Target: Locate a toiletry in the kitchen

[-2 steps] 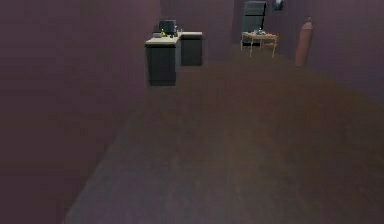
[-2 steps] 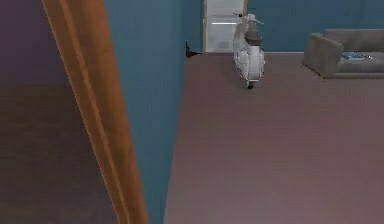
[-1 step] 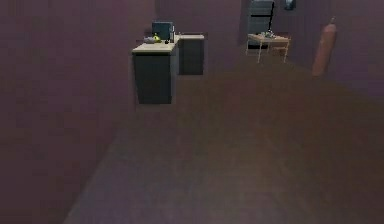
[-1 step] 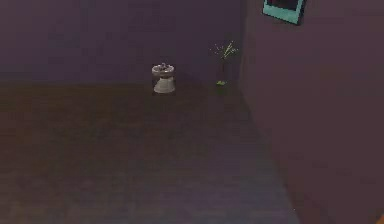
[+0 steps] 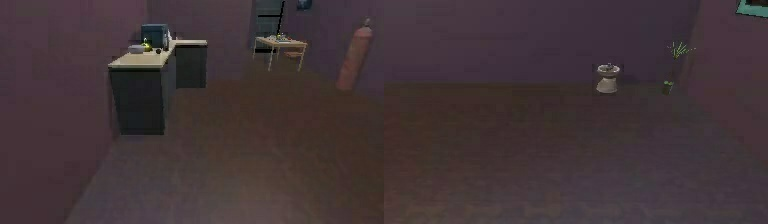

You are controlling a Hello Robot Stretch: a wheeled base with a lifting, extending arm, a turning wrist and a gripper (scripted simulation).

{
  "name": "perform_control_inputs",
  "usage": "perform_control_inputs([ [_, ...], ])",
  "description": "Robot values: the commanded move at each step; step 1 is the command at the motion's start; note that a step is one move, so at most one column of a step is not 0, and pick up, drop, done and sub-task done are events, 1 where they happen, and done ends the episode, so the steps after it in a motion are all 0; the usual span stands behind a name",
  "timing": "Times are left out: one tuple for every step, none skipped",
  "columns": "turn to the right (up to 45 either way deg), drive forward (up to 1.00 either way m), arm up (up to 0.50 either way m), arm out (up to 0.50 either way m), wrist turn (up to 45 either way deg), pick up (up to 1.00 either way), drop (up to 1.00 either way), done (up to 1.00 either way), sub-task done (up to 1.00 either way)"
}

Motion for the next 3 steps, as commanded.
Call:
perform_control_inputs([
  [0.0,1.00,0.00,0.00,0.0,0.00,0.00,0.00,0.00],
  [0.0,1.00,0.00,0.00,0.0,0.00,0.00,0.00,0.00],
  [0.0,1.00,0.00,0.00,0.0,0.00,0.00,0.00,0.00],
])
